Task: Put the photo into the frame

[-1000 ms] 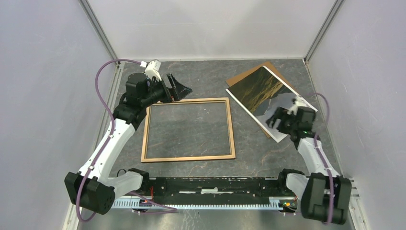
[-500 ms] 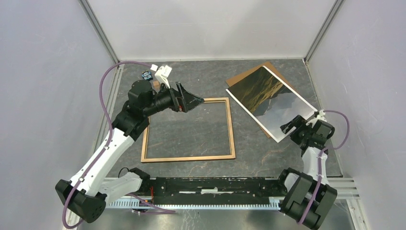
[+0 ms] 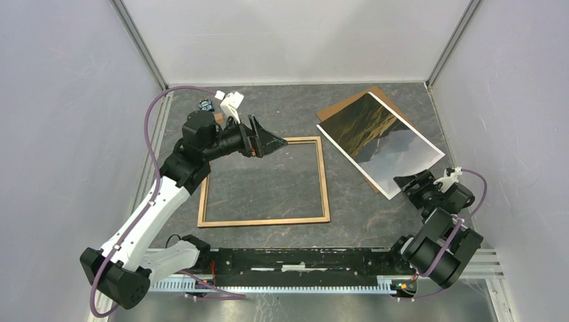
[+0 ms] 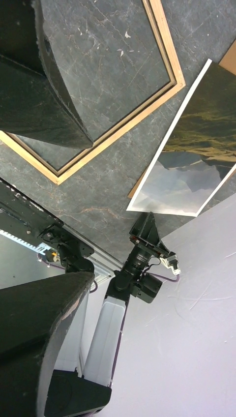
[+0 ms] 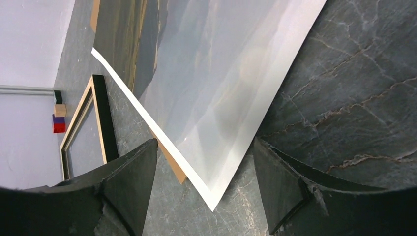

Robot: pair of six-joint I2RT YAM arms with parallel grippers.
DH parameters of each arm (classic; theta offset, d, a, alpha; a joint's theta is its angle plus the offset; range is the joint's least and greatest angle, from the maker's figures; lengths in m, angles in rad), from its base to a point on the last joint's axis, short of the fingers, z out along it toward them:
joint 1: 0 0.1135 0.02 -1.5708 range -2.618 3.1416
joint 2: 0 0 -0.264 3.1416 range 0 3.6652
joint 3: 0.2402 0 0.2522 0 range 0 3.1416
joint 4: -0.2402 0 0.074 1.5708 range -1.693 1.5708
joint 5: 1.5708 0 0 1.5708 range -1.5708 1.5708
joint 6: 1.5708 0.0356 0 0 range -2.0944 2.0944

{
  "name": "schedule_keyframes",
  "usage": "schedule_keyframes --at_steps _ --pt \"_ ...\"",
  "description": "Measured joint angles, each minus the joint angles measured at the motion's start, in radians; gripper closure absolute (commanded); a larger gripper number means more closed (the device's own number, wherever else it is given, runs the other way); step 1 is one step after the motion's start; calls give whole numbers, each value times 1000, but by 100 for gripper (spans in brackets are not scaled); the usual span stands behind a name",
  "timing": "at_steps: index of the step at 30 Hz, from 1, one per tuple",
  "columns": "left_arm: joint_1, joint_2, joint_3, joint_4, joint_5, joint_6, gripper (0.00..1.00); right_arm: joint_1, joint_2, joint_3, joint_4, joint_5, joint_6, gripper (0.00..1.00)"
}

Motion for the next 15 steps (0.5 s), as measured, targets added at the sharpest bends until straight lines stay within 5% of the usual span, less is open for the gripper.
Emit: schedule_keyframes --at_steps 7,15 --pt "5 22 0 0 8 -2 1 0 87 -74 235 -46 129 39" --pt "5 53 0 0 42 -21 1 0 129 -131 405 -52 255 44"
